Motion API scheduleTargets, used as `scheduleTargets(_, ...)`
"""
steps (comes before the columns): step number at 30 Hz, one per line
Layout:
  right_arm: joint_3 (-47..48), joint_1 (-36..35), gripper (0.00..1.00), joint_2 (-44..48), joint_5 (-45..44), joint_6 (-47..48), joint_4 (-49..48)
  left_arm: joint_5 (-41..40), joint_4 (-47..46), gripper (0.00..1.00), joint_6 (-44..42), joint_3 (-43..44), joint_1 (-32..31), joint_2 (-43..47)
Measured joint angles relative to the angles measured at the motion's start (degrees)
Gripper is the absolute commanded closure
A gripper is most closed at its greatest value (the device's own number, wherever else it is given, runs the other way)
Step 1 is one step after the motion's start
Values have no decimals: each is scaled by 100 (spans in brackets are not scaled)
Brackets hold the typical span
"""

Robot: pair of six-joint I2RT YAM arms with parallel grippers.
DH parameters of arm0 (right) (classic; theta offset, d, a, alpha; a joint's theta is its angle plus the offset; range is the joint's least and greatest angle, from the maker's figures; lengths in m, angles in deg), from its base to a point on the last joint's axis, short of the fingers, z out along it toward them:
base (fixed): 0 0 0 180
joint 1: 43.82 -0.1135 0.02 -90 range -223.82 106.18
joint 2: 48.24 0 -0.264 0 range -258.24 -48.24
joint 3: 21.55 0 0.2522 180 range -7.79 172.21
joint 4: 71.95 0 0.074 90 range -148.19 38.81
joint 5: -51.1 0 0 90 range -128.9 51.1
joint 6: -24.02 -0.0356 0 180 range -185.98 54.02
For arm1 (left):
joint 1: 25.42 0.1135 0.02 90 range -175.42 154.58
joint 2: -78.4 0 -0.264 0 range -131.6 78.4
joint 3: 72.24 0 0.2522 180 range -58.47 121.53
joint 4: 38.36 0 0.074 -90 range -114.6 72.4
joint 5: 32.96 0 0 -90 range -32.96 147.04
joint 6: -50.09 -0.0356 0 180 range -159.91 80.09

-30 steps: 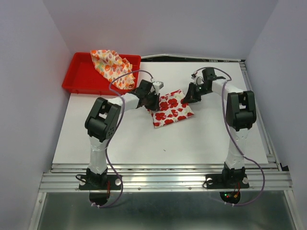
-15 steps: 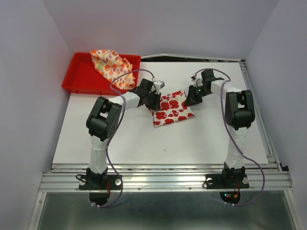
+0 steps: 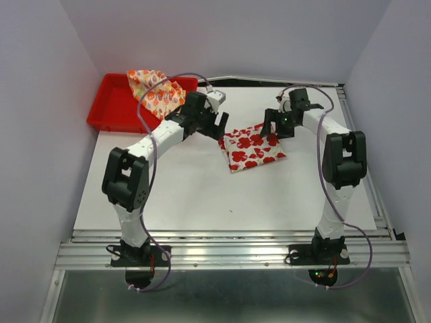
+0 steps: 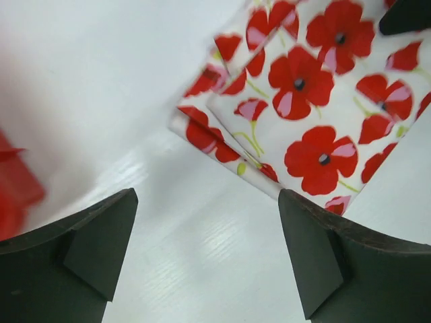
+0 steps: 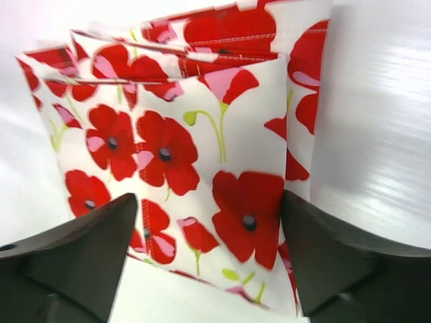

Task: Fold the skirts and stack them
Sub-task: Neatly place the folded skirt to the corner

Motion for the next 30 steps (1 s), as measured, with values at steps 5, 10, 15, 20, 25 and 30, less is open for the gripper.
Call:
scheduleTargets(5,70,46,0,802,-494,136,59,-417,-81,1,-81,286,101,1158)
scheduleTargets(10,160,2,0,1781,-1119,245,79,-669,-103,1,-48,286,433,2404)
scheduleTargets(15,-516,-505,0,2485,-1718,164,-7,-748,-33,1,13,-83,833,2953)
scheduleTargets(20,-1429,-1556,0,2463,-2347,17,-127,-741,254,1,17,-927,1156,3414)
scheduleTargets(25,-1792,-1993,2,1967,-2640,-101,-391,-625,348,1,44,-1488,1475,3779)
scheduleTargets(30,-1832,-1939,4,1204,-3056,-201,-824,-426,365,1,142,-1781,1779,3932)
